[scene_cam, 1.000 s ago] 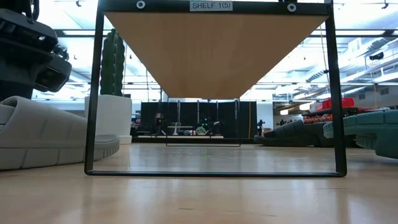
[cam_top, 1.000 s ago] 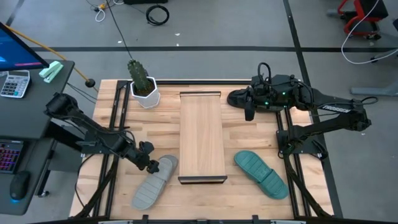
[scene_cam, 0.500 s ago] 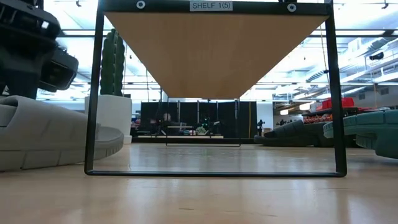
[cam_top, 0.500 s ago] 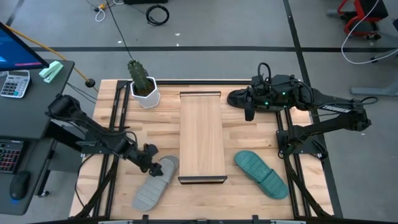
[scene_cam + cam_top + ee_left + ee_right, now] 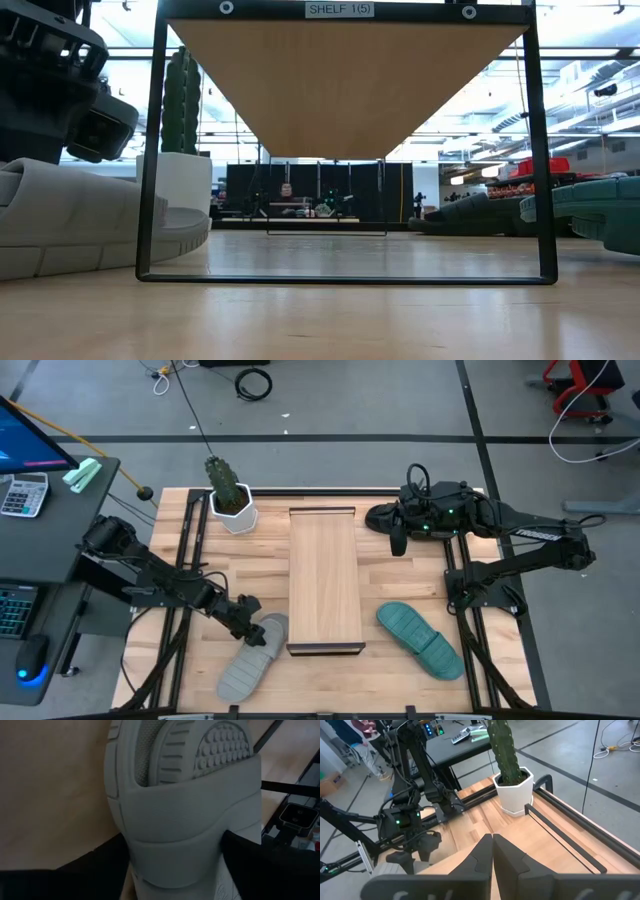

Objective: Pick and place slippers onto the shelf
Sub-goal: Put the gray pair of slippers on the shelf

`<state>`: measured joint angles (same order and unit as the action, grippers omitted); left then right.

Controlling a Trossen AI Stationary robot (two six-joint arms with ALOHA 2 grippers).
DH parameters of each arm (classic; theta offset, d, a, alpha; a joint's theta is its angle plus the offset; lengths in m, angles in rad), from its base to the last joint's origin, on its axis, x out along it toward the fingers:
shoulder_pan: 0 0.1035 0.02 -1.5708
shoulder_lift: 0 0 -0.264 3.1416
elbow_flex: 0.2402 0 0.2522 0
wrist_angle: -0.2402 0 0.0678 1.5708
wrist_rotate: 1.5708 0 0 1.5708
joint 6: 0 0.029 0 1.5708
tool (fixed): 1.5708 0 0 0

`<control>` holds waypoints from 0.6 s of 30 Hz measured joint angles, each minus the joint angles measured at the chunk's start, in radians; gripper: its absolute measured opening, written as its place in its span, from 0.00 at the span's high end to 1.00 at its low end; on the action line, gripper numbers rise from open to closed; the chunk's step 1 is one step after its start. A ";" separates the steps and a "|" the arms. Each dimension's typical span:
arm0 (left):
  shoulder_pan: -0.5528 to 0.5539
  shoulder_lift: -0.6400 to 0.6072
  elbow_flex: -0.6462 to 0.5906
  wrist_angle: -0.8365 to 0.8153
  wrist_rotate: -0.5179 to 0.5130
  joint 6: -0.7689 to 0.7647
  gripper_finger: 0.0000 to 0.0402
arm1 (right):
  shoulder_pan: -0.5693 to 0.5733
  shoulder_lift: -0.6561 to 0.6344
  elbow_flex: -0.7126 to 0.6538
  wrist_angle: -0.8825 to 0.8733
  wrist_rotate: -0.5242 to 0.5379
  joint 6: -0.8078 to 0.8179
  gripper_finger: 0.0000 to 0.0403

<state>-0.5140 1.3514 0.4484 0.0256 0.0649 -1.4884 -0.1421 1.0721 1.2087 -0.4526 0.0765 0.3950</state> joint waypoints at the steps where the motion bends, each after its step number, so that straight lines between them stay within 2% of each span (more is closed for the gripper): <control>1: 0.000 0.000 0.000 -0.001 -0.002 0.006 0.33 | 0.000 0.000 0.000 -0.001 0.000 -0.003 0.95; 10: -0.001 -0.018 0.000 -0.002 -0.012 0.007 0.37 | 0.000 0.000 0.000 -0.005 0.000 -0.005 0.95; 13: -0.002 -0.059 0.000 -0.019 -0.015 0.009 0.38 | 0.000 0.000 0.000 -0.004 0.000 -0.007 0.95; 18: -0.006 -0.156 0.000 -0.128 -0.011 0.007 0.48 | 0.000 0.000 0.000 -0.005 0.000 -0.016 0.95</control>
<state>-0.5202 1.1957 0.4488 -0.1024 0.0536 -1.4815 -0.1421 1.0721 1.2087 -0.4572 0.0765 0.3791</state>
